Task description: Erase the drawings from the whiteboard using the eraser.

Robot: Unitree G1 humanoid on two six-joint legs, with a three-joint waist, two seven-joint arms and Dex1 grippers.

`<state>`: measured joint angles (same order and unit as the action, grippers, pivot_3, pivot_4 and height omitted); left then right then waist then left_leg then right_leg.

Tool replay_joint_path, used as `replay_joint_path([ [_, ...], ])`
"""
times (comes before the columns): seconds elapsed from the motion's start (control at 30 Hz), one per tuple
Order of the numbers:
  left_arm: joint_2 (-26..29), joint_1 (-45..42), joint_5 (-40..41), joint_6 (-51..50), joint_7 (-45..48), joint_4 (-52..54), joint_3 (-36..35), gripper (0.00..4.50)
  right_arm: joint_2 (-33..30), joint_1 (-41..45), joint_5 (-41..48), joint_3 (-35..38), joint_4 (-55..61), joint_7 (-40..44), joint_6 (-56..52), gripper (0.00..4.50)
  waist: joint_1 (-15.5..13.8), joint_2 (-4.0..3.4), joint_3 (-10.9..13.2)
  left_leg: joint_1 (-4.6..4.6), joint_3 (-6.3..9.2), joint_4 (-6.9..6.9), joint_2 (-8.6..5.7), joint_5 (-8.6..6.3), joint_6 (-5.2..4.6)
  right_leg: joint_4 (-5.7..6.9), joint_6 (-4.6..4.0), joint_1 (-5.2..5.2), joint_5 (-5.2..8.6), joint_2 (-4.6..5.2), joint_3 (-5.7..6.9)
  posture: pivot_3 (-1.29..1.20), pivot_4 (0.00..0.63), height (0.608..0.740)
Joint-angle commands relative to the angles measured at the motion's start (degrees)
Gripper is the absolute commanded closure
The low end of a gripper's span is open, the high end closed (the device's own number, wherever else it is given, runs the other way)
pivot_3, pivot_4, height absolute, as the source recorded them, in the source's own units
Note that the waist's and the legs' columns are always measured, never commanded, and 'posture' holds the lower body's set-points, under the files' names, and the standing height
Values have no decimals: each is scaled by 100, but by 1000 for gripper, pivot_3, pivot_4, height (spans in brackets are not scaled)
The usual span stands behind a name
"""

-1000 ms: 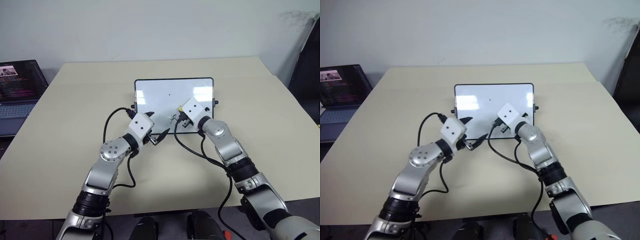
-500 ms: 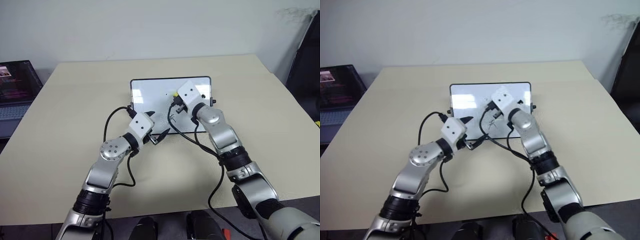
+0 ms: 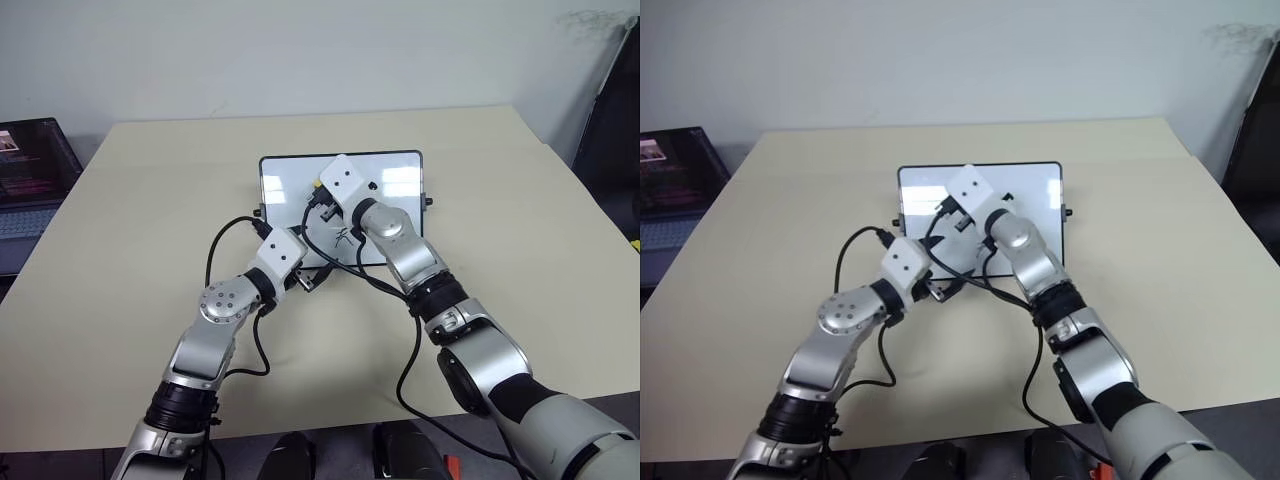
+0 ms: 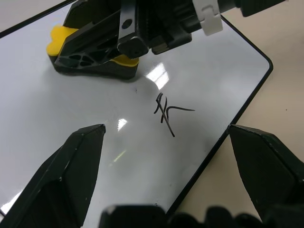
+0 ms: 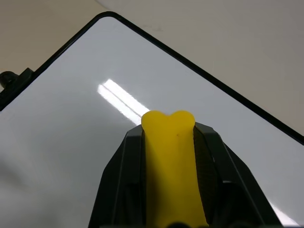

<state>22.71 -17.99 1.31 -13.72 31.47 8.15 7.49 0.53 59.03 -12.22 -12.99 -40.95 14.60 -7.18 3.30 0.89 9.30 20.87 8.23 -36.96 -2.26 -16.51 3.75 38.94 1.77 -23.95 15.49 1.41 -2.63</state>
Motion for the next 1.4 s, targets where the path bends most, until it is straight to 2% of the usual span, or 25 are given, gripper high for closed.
replay_joint_path([
  [0.03, 24, -10, -21, 10, -84, 287, -80, 0, 21, 248, -19, 2, -44, -43, 204, 3434, 0, 0, 0, 0, 0, 0, 0, 0, 0, 1, 0, -1, 0, 0, 0, 0, 150, 740],
  [0.53, -4, -93, 2, 2, -86, 236, -31, 0, -327, -128, -174, -106, 210, 80, 3, 3434, -10, 0, 0, 0, 1, -2, -1, -1, -2, 5, 0, 1, 0, 0, 1, 0, 150, 740],
  [1.4, 5, -166, 4, 65, -8, 137, -6, 0, -1112, -1328, -220, -27, 1646, 406, -757, 3434, -61, 2, -2, -30, 18, -11, -4, -5, -11, 3, 0, 45, -1, -1, 12, 0, 150, 740],
])
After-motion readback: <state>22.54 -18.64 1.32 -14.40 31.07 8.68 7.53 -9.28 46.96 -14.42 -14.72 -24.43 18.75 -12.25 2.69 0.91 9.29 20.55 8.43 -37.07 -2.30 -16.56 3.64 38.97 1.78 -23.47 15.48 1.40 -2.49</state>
